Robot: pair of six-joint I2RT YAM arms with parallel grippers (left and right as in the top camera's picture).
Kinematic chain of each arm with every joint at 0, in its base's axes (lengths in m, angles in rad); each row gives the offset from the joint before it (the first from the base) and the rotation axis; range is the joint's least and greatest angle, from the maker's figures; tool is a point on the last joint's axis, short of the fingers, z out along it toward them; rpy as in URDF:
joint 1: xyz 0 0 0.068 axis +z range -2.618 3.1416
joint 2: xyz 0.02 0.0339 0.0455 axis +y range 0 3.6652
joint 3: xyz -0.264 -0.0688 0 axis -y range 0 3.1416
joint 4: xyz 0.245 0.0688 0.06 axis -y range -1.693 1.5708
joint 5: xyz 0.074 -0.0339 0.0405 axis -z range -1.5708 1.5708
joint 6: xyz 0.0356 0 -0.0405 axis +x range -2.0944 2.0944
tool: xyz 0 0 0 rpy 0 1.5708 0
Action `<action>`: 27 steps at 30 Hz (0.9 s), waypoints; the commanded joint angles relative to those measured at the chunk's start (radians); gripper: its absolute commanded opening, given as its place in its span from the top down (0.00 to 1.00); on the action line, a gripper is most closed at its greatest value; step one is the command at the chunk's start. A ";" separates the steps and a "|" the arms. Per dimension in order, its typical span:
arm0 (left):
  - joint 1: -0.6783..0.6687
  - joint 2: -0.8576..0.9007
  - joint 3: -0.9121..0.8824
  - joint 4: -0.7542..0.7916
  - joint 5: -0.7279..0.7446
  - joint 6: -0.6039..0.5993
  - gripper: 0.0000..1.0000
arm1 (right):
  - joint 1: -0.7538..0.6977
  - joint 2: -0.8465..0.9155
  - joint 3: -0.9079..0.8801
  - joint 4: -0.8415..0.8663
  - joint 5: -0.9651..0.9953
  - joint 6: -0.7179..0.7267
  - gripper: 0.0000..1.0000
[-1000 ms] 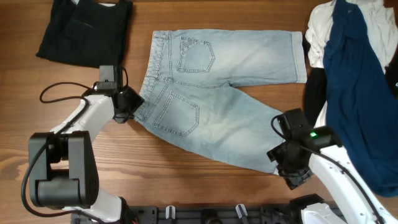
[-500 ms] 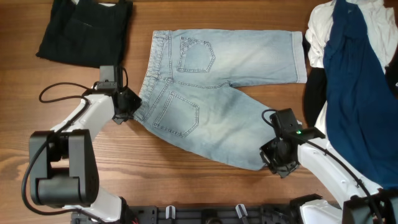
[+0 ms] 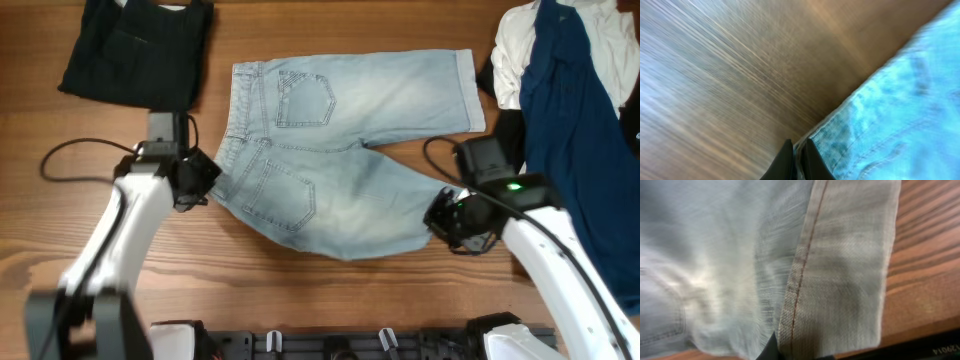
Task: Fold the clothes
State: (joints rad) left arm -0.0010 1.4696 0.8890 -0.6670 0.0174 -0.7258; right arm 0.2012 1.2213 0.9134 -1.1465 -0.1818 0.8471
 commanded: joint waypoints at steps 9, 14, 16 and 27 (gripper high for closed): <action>-0.001 -0.555 0.003 -0.258 -0.119 0.010 0.96 | -0.104 -0.127 0.314 -0.201 0.158 -0.220 0.96; -0.001 -0.305 0.003 -0.014 -0.121 0.011 0.96 | -0.105 0.193 0.314 0.175 0.187 -0.286 0.96; -0.001 -0.183 0.003 0.118 -0.121 0.011 0.96 | -0.111 0.319 0.314 0.283 0.186 -0.290 0.96; -0.001 0.177 0.003 0.743 -0.128 0.011 0.96 | -0.137 0.650 0.314 0.861 0.159 -0.309 0.96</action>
State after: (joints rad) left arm -0.0051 1.6356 0.8833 0.0013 -0.0742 -0.7170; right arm 0.0731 1.8343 1.2171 -0.3611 -0.0326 0.5510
